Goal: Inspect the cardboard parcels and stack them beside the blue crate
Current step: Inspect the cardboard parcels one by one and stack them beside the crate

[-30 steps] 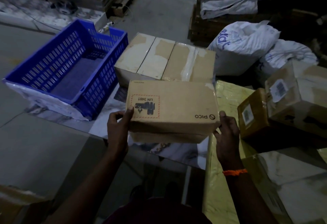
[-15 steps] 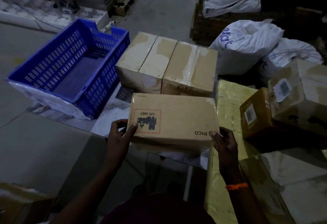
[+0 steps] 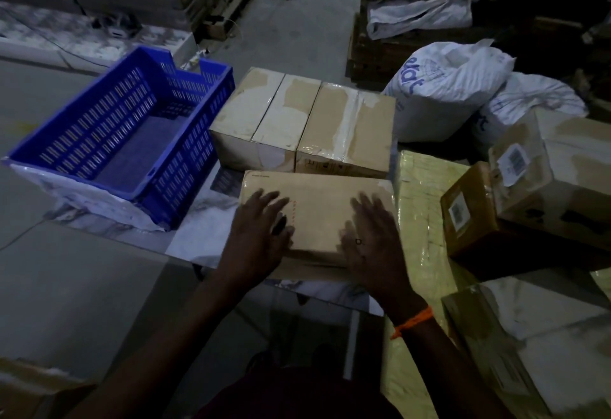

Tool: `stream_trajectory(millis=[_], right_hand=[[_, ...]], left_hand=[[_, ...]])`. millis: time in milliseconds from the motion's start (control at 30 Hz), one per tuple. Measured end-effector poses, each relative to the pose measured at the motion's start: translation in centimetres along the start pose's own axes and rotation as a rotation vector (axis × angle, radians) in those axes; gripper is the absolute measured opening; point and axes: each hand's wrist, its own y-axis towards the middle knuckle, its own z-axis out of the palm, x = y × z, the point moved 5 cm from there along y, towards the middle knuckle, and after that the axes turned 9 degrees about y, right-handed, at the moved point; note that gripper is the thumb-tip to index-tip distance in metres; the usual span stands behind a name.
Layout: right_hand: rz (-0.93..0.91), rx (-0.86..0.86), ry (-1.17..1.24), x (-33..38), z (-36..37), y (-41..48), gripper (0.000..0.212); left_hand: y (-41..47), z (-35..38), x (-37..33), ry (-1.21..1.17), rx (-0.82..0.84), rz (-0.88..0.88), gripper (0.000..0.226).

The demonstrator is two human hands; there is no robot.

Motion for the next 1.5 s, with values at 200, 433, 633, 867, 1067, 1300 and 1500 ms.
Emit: stream_trajectory(millis=[200,433,633,867,1067,1300,1500], right_hand=[[0.018,0.352,-0.270,0.3,4.2,2.0,0.071],[0.034,0.369,-0.324,0.2,4.6,1.8,0.069],[0.023,0.417,-0.331,0.3,4.2,1.7,0.071],[-0.008,0.382,-0.371,-1.0,1.3,-2.7,0.070],[-0.006,0.324,-0.402,-1.6,1.4,-3.4,0.066],[0.024,0.450,-0.247,-1.3,0.3,-1.2,0.071],[0.394,0.051,0.018,-5.0,-3.6,1.8,0.068]], left_hand=[[1.8,4.4,-1.0,0.346,0.216,0.131,0.070],[1.7,4.7,-1.2,0.372,0.232,0.116,0.066],[1.5,4.3,-1.1,0.351,0.258,0.131,0.073],[-3.9,2.4,0.1,0.380,0.214,0.171,0.063],[-4.1,2.9,0.4,0.371,0.191,0.207,0.065],[-1.8,0.4,-0.2,0.203,0.123,0.163,0.054],[1.7,-1.9,3.4,-0.078,-0.096,-0.141,0.057]])
